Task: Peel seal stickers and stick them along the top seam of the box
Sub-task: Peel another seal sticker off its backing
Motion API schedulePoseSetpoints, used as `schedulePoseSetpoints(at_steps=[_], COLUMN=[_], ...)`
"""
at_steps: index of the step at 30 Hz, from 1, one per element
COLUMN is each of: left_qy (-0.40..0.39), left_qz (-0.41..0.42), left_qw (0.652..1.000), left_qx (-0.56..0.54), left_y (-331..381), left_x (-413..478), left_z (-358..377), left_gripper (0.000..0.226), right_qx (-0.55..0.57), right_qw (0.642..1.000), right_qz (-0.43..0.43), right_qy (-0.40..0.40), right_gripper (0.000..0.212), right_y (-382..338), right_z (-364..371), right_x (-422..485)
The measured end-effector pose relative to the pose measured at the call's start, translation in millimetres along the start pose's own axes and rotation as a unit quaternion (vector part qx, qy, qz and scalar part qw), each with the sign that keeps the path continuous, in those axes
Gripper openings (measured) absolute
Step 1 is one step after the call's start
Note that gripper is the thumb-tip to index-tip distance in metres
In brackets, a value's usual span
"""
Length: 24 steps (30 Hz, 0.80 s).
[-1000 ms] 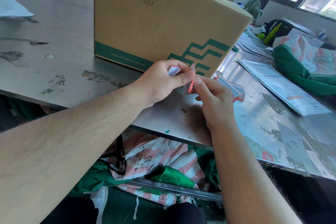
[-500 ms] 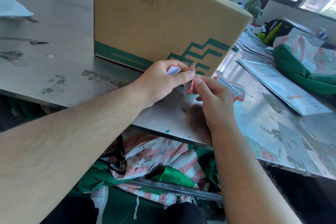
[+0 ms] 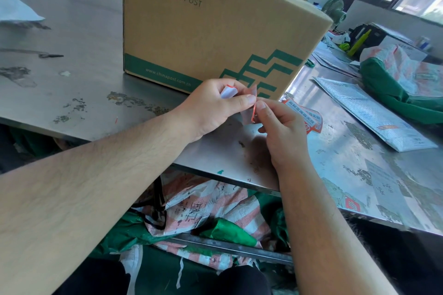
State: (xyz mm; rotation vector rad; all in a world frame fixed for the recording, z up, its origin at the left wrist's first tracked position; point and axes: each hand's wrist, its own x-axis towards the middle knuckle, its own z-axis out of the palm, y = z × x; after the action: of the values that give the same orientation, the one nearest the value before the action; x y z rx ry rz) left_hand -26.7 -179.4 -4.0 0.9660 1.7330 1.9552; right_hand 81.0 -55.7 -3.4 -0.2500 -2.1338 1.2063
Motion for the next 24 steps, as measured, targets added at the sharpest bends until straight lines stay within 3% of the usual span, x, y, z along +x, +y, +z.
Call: schedulePoseSetpoints(at_steps=[17, 24], left_qy=[-0.029, -0.022], left_qz=[0.030, 0.006], left_qw=[0.999, 1.000], left_qx=[0.030, 0.015], left_y=[0.7, 0.7], left_x=[-2.2, 0.4], left_z=[1.2, -1.8], left_gripper=[0.014, 0.014], right_qx=[0.009, 0.012], right_qw=[1.000, 1.000], right_qz=[0.018, 0.019], right_qy=[0.003, 0.004], right_gripper=[0.018, 0.053], right_y=[2.2, -1.1], right_z=[1.0, 3.6], right_x=[1.3, -0.6])
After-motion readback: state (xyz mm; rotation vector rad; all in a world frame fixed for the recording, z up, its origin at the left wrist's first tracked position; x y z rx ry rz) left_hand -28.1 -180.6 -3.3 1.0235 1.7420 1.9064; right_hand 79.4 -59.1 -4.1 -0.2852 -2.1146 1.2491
